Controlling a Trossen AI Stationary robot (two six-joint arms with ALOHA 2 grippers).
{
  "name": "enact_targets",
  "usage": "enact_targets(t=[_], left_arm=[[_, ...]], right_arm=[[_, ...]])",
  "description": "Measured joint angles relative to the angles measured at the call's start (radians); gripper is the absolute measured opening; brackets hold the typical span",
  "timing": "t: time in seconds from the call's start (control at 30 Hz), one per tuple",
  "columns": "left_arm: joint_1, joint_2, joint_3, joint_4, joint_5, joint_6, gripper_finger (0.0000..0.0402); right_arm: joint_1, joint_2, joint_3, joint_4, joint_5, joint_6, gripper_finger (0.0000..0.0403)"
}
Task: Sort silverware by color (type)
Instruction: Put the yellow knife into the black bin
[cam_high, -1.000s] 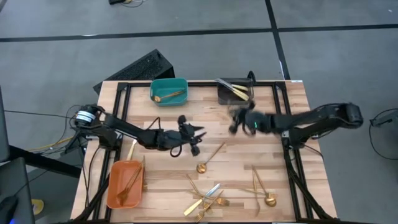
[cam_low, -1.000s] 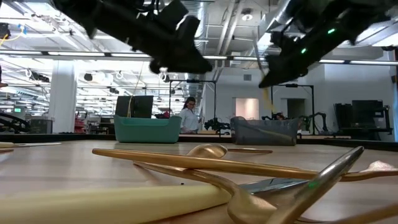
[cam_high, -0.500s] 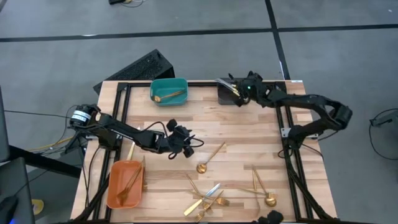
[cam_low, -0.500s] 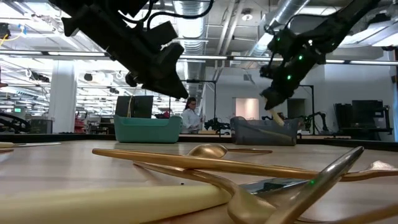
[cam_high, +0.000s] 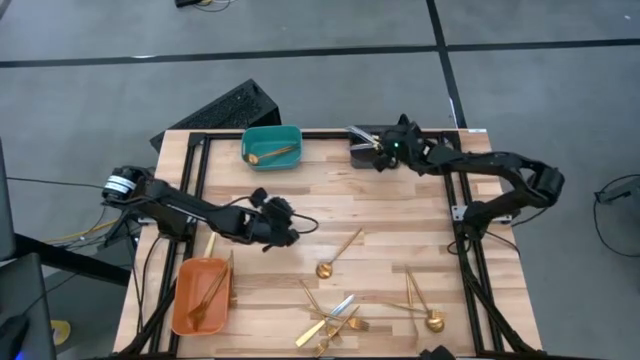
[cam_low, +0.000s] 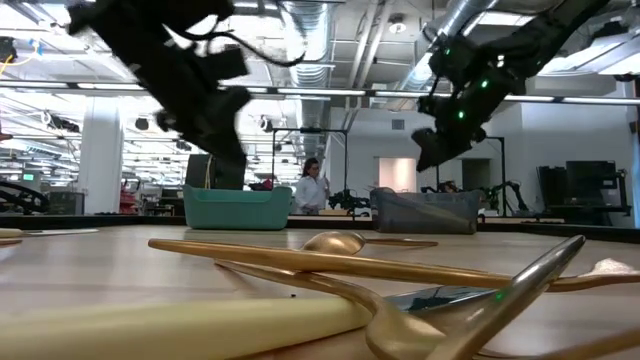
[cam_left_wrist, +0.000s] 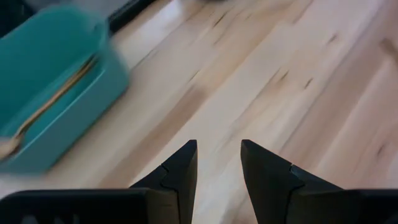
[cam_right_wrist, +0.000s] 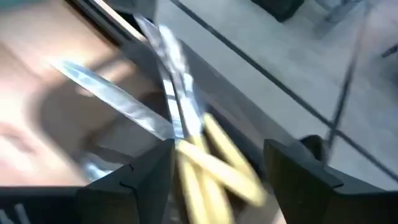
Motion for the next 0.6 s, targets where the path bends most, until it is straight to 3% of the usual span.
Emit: enact_targets(t=[0.17, 0.33, 0.47, 0.6], left_arm=[[-0.057, -0.124, 0.0, -0.348, 0.011, -0.27, 0.0112], [-0.123, -0.176, 0.0, -0.631, 0.1, -0.564, 0.0112], [-0.16, -0.154, 0.0, -0.747, 0.169, -0.68, 0.0112], [-0.159, -0.104, -0.015, -0.752, 0.267, -0.683, 0.0112]], right_arm=[[0.134, -0.08, -0.047, 0.048, -0.064, 0.113, 0.0264], [0.321, -0.117, -0.116, 0.162, -0.063, 0.236, 0.0264], [0.485, -0.115, -0.165, 0.275, -0.063, 0.295, 0.0264], [0.627, -0.115, -0.193, 0.327, -0.017, 0.326, 0.0264]])
